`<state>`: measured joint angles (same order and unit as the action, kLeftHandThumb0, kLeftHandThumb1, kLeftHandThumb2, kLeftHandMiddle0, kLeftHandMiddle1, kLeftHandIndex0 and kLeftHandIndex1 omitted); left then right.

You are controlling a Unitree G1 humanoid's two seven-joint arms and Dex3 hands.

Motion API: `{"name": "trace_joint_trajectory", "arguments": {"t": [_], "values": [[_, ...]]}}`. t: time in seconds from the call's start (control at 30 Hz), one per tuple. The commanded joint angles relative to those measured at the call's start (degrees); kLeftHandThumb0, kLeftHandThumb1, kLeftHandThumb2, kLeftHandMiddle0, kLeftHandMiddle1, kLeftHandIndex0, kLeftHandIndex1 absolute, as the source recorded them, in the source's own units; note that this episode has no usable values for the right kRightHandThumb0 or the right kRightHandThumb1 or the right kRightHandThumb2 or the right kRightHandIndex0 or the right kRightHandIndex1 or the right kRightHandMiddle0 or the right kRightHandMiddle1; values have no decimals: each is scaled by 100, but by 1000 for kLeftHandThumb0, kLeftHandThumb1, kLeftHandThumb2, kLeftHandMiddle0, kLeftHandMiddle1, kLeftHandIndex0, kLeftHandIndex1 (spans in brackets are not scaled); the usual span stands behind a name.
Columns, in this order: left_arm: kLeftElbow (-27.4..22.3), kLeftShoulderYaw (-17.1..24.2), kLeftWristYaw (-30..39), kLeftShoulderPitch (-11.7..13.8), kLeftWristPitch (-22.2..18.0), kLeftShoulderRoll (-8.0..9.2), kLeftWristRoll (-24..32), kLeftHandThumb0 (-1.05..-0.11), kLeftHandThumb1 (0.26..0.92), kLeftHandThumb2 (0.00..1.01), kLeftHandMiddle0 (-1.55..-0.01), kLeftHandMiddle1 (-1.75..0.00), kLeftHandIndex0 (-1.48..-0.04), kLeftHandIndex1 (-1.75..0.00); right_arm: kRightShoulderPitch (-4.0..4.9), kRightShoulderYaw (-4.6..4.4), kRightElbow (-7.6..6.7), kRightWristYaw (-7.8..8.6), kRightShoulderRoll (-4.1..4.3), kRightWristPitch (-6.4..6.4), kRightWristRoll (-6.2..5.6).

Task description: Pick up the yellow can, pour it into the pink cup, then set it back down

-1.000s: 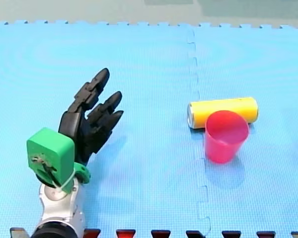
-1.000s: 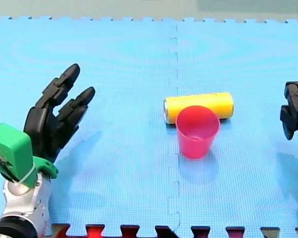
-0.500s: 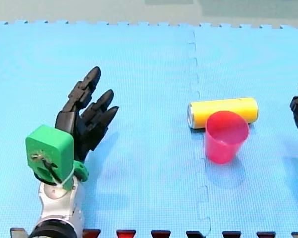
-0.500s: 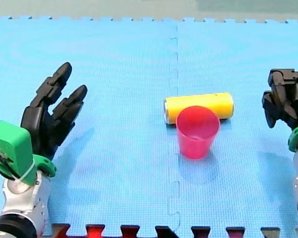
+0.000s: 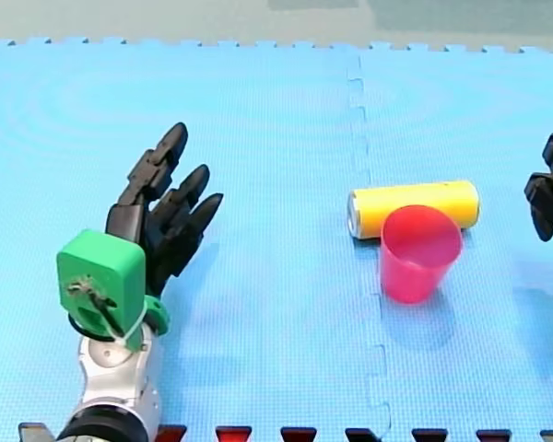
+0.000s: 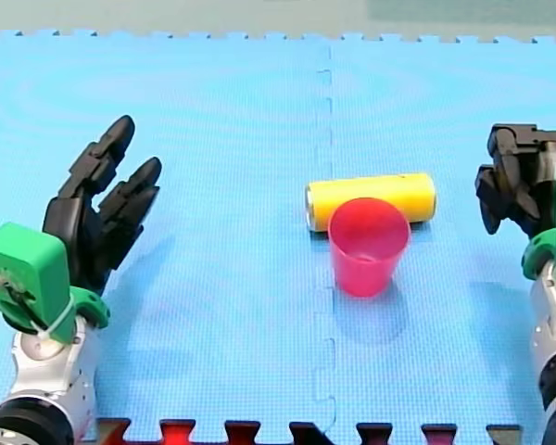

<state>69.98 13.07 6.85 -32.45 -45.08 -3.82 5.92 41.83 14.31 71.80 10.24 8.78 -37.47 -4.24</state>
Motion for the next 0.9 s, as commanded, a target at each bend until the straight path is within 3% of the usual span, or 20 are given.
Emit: {"name": "trace_joint_trajectory", "arguments": {"t": [0.0,0.2,0.5,0.87], "values": [[18,39,-5,-80,51,-12,50,-1003,855,0,-556,-10,-445,-5,39,-16,-19,-55,-18,-34,9],[56,152,75,-182,229,-83,220,-986,842,0,-578,-13,-469,-9,73,-75,-16,-202,-51,-3,73],[124,232,157,-259,339,-97,268,-961,823,0,-601,-11,-489,-7,130,-122,-31,-289,-51,40,101],[151,278,202,-281,382,-121,301,-928,813,0,-632,-12,-506,-5,157,-118,-56,-268,-50,103,67]]}}
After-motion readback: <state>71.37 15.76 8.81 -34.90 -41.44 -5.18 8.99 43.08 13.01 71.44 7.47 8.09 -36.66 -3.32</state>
